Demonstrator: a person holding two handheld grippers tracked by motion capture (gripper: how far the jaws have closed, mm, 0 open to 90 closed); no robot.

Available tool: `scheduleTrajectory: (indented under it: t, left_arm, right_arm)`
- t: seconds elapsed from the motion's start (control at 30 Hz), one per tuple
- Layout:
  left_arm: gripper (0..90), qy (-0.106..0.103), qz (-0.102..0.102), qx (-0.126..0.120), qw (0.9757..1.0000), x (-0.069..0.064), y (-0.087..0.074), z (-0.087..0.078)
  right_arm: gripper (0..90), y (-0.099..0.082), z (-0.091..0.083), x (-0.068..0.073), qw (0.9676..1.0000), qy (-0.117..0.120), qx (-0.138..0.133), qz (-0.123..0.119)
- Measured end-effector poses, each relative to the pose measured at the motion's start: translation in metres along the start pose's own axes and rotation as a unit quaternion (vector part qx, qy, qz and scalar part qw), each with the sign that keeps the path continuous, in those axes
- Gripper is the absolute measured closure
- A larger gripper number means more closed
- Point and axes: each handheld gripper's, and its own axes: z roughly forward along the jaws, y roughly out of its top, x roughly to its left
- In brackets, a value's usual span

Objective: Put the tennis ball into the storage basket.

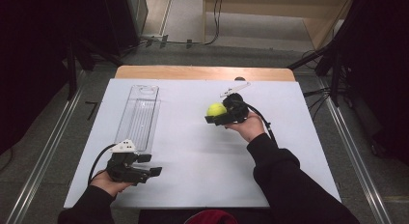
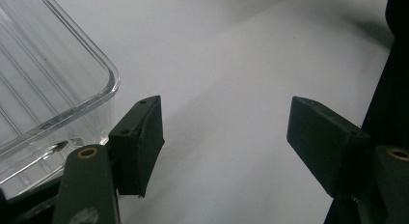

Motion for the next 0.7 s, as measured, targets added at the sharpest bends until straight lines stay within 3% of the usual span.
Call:
scheduleTrajectory:
  t: [0.7]
  left_arm:
    - [29.6,0.000,0.000,0.000,1.0000,0.000,0.000,0.000]
  right_arm:
    - [23.1,0.003,0.010,0.023,0.9995,0.024,0.011,-0.014]
